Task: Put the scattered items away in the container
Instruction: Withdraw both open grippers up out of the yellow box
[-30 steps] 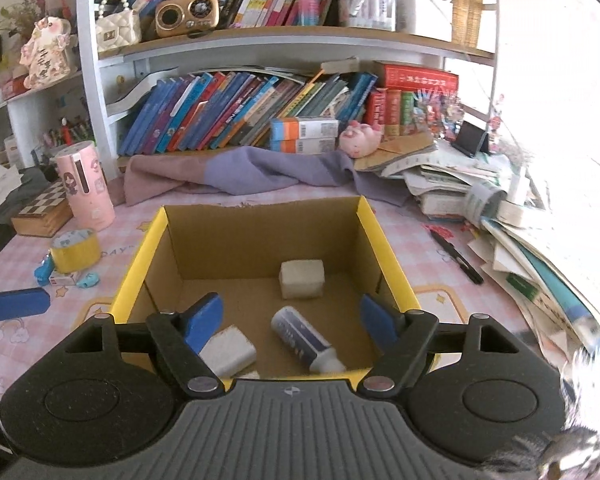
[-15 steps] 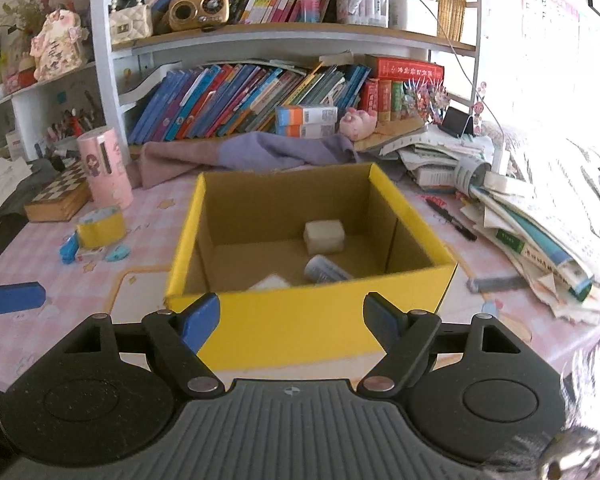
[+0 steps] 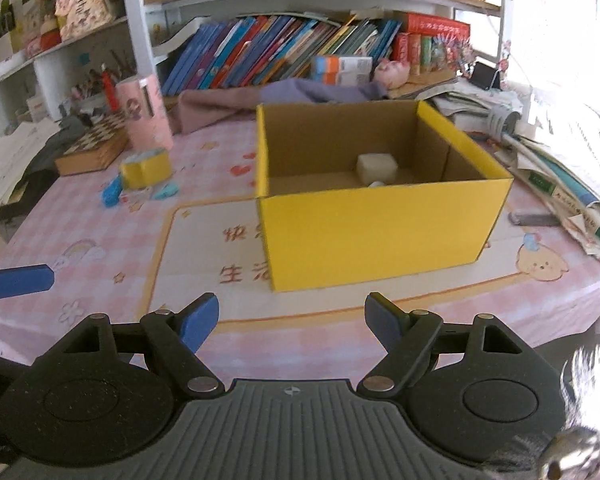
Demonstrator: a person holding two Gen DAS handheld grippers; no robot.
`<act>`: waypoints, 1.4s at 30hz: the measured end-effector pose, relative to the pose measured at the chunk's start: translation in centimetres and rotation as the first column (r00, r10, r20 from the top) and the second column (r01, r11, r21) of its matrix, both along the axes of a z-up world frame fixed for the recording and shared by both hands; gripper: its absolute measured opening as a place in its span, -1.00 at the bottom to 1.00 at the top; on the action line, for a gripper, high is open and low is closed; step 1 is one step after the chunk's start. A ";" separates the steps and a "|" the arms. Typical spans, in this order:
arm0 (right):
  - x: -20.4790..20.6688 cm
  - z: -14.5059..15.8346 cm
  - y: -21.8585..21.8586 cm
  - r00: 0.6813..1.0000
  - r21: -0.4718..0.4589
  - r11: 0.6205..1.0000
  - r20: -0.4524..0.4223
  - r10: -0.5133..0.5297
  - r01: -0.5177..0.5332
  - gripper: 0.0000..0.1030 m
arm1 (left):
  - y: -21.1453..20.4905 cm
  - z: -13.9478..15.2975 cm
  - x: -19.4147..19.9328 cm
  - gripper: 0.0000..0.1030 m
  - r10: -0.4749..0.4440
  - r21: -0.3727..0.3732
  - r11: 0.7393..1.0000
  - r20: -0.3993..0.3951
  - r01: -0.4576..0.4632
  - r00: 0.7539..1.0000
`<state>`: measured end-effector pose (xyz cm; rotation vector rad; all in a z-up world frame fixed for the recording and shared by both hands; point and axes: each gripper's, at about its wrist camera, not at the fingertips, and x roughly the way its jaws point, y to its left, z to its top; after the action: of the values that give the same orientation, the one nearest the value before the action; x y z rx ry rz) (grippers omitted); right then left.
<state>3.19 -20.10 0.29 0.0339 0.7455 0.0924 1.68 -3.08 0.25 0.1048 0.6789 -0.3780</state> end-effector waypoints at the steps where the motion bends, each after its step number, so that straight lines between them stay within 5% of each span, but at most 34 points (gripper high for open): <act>1: -0.1 0.0 0.3 1.000 -0.001 1.000 -0.002 0.006 -0.006 0.55 | 0.2 -0.1 -0.1 0.87 0.004 0.001 1.000 -0.004 -0.004 1.000; 42: -0.2 0.9 9.1 0.969 -0.041 0.968 0.013 0.249 -0.248 0.58 | 7.9 0.6 -3.0 0.87 0.233 -0.022 0.972 0.005 -0.232 0.973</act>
<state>2.98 -11.03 1.16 -0.0981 0.7304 0.3169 -1.36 4.79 0.87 0.0057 0.6708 -0.1593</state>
